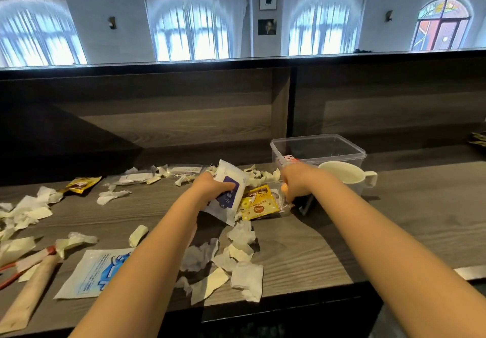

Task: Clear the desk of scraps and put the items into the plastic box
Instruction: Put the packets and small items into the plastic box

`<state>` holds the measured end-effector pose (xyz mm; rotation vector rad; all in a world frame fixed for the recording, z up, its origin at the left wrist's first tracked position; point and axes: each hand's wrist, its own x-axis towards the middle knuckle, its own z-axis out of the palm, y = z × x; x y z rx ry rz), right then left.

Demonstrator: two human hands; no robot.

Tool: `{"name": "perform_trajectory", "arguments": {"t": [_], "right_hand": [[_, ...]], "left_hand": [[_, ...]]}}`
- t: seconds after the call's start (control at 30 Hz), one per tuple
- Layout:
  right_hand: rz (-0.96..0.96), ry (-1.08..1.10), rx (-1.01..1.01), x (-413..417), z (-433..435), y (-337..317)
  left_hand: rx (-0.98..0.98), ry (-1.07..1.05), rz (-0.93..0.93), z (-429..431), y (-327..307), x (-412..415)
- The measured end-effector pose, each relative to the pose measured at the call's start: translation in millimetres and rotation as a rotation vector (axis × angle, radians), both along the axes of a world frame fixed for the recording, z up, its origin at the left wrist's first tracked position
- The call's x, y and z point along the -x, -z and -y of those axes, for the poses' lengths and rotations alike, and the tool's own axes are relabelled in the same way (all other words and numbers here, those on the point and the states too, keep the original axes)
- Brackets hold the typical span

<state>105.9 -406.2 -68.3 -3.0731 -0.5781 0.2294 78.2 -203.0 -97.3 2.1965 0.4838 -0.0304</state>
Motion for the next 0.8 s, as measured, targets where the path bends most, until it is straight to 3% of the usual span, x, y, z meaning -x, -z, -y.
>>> {"name": "perform_trajectory", "arguments": {"t": [0.2,0.37,0.43,0.6,0.8], "right_hand": [[0.195,0.046,-0.390,3,12,-28],[0.314,0.117,-0.850,-6,22,-44],[0.386,0.177,-0.926,-17,28,-52],[0.440,0.311,-0.846,-54,42,-59],[0.192,0.282,-0.369,-88,29,-46]], "left_hand": [[0.102,-0.010,0.174,2,-18,11],[0.139,-0.049,0.381,7,-41,12],[0.166,-0.054,0.430,10,-51,8],[0.230,-0.046,0.471,20,-66,-15],[0.288,0.009,0.465,28,-62,-49]]}}
